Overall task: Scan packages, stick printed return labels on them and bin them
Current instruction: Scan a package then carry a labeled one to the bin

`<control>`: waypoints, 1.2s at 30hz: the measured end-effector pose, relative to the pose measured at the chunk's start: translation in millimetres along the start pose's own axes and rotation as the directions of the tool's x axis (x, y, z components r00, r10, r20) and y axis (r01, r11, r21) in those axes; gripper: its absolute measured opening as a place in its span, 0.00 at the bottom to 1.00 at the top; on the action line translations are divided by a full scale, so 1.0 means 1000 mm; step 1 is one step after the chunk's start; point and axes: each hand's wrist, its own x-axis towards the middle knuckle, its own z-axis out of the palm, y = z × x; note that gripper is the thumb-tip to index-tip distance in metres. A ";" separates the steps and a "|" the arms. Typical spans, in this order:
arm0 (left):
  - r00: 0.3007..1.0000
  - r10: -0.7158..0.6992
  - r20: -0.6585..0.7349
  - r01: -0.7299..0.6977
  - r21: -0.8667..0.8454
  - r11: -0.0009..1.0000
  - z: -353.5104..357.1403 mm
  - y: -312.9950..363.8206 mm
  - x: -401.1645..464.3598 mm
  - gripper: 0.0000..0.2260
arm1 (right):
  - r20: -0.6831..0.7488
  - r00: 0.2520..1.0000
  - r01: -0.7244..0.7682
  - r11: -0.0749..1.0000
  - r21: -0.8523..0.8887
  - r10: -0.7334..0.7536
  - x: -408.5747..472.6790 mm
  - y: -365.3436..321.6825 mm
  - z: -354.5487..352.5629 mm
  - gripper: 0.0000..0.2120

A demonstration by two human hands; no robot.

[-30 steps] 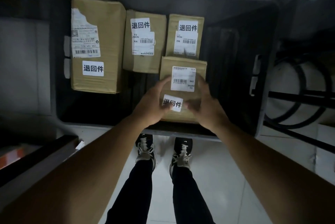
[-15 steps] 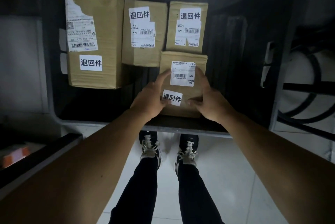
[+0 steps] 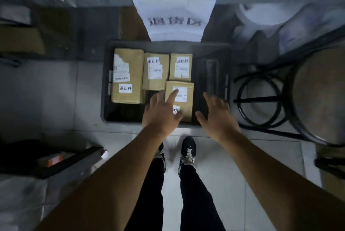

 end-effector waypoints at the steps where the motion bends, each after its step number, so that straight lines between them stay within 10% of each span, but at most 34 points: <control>1: 1.000 0.011 -0.012 -0.011 -0.004 1.000 -0.018 0.011 -0.021 0.31 | -0.015 1.000 -0.003 1.000 -0.011 0.003 -0.026 -0.005 -0.017 0.34; 14: 0.883 0.467 -0.041 -0.448 0.219 0.867 -0.109 0.111 -0.248 0.28 | -0.387 0.879 -0.296 0.955 0.016 0.279 -0.344 -0.003 -0.107 0.32; 30: 0.337 0.937 0.095 -0.883 0.377 0.280 -0.057 0.354 -0.472 0.28 | -0.576 0.365 -0.623 0.652 0.432 0.731 -0.654 0.143 -0.076 0.33; 36: 0.254 0.941 0.222 -0.886 0.443 0.135 0.003 0.446 -0.566 0.28 | -0.552 0.244 -0.623 0.565 0.541 0.798 -0.752 0.232 -0.058 0.33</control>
